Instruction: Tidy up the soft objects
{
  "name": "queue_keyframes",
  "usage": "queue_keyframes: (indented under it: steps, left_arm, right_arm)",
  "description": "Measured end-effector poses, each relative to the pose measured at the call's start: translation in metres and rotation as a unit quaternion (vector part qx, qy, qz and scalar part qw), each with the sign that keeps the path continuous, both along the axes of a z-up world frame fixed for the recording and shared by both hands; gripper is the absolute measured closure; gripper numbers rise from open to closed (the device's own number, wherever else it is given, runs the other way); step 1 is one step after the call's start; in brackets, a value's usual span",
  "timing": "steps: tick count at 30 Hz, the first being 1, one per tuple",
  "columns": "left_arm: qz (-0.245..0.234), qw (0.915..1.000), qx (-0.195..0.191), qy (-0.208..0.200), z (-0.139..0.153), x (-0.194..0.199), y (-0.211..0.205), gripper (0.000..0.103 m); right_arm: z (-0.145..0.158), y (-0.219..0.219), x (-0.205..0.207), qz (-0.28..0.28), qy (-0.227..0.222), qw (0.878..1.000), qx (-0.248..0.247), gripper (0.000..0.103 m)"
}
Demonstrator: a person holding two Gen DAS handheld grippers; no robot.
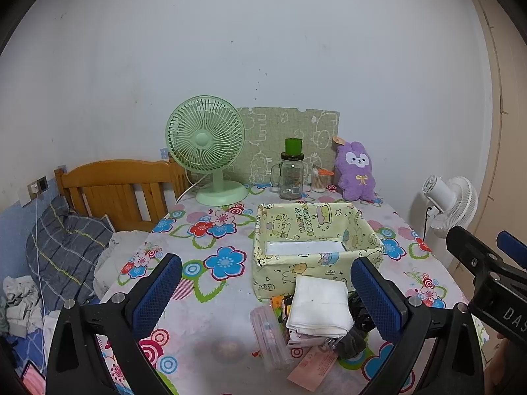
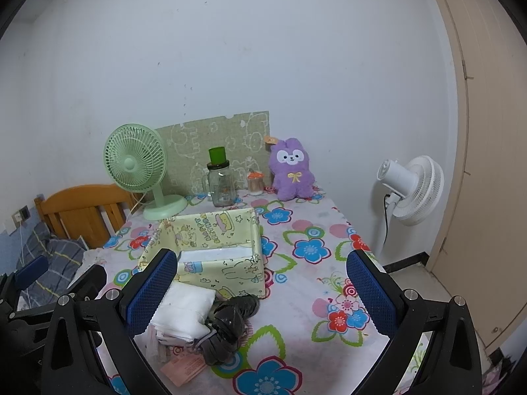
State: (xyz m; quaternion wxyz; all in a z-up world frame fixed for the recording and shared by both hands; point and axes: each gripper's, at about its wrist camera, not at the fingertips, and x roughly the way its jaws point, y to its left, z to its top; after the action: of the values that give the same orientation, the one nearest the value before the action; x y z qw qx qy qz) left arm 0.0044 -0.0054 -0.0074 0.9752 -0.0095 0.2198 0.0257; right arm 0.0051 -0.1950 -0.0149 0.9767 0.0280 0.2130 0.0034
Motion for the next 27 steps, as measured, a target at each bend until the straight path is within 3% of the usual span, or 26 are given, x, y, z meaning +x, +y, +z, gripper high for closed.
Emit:
queue_keyframes:
  steps: [9,27]
  left_arm:
    - [-0.008,0.9998,0.009,-0.014,-0.004,-0.001,-0.004,0.000]
    - [-0.008,0.9998,0.012,0.016,-0.030,0.019,-0.009,0.000]
  right_arm:
    - [-0.001,0.004,0.002,0.006,-0.003,1.000,0.001,0.000]
    - [-0.022,0.018,0.021,0.022,0.021,1.000,0.001,0.000]
